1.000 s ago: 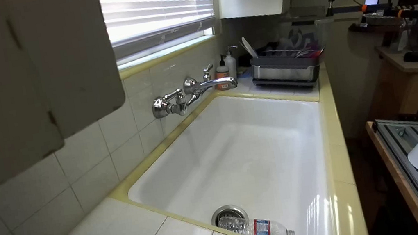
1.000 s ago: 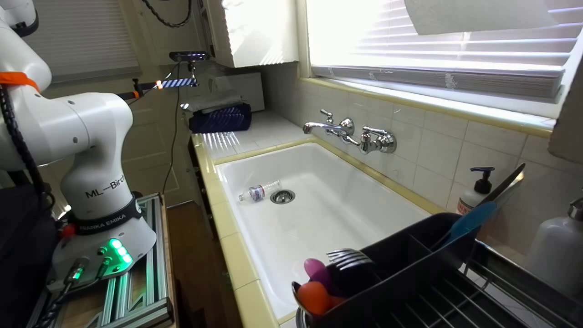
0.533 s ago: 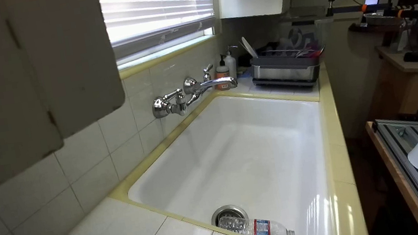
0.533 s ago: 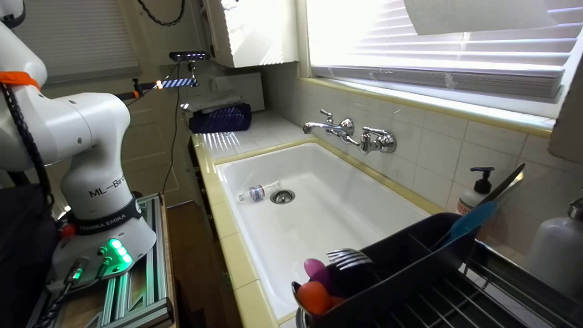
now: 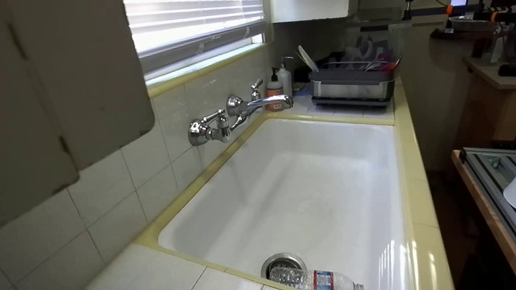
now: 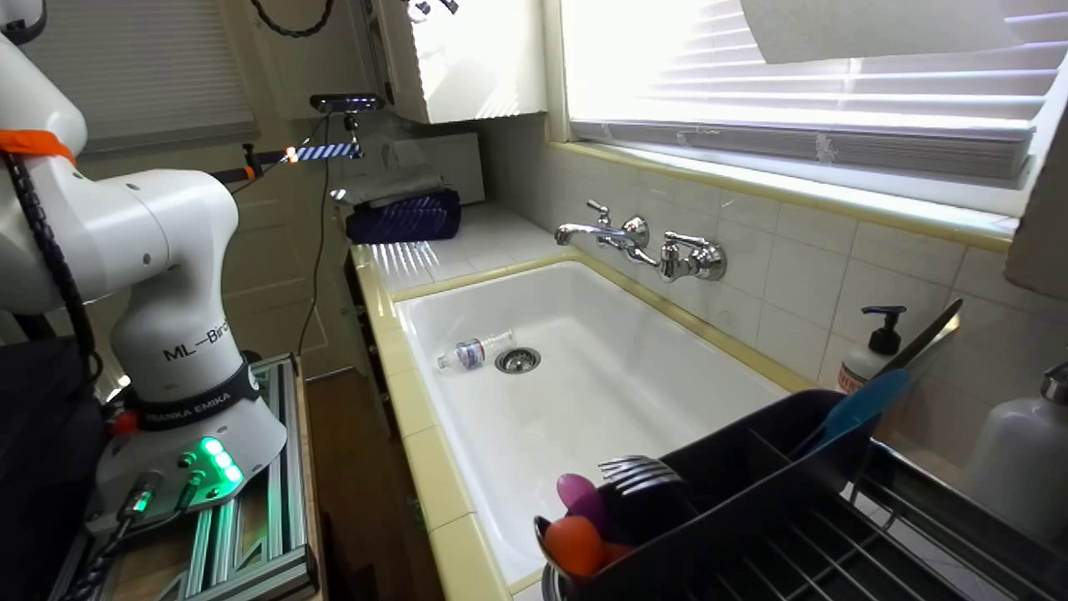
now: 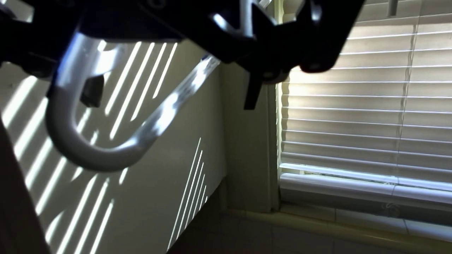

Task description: Take the hanger off the faucet and hang it on the side of the cabinet to the left above the sink

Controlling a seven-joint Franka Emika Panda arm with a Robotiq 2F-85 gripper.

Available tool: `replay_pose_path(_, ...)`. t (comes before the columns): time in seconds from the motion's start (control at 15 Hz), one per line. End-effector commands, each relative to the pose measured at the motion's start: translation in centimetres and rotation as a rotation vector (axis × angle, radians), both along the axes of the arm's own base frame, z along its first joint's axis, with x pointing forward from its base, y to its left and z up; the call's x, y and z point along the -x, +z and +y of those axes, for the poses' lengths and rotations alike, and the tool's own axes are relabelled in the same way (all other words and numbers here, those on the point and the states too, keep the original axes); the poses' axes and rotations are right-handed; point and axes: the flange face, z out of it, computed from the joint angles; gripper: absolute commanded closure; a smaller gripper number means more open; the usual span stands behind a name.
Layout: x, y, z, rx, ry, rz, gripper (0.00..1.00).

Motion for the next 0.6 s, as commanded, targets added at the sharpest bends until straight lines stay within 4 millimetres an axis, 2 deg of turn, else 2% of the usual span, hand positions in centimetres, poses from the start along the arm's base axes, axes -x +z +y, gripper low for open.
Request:
replay_pose_path(0.0, 0.1, -0.2, -0.5, 0.004, 0.084, 0.073, 0.0)
replay_pose_path(0.2, 0.7, -0.2, -1.3, 0.034, 0.083, 0.101, 0.0)
replay_pose_path(0.53, 2.1, 1.0, -3.3, 0.101, 0.018, 0.124, 0.0)
